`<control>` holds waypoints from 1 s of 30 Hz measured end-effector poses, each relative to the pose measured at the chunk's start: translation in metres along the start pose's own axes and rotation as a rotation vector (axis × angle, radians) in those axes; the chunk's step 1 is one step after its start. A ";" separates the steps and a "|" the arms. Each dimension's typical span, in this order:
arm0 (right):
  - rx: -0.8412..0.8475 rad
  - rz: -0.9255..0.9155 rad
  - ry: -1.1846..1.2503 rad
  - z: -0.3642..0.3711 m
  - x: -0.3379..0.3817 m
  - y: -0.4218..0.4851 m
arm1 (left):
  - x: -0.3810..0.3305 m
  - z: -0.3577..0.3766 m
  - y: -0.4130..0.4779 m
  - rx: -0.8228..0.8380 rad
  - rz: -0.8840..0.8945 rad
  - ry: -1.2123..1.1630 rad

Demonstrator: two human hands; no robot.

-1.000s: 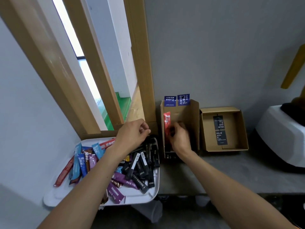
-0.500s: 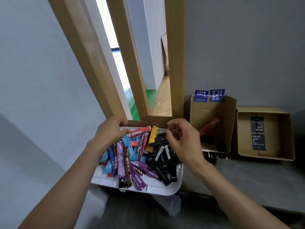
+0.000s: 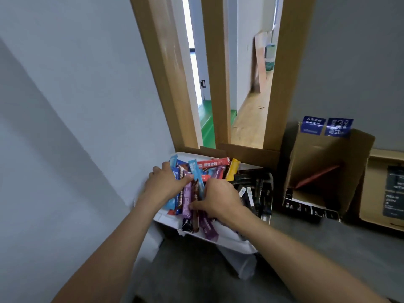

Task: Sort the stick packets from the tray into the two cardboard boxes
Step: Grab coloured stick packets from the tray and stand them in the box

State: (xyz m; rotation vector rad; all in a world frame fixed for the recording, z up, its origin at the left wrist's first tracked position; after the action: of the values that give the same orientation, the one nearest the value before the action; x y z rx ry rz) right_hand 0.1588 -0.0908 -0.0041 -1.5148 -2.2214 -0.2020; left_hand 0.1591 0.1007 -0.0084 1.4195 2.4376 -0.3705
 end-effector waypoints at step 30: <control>0.019 0.205 0.930 -0.034 -0.046 0.028 | -0.021 -0.052 -0.020 -0.271 0.236 -0.760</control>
State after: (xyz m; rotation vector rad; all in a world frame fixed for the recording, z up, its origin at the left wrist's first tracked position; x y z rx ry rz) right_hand 0.2077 -0.1306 0.0025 -1.2485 -1.3205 -0.6601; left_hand 0.1450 0.0935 0.0489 1.1483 1.6239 -0.4092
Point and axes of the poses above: each hand's wrist, its own y-axis towards the middle knuckle, its own z-axis out of the palm, x = y × z, the point moved 8 cm from there along y, towards the middle knuckle, and after that the axes turned 6 degrees about -y, right-handed, at the moved point
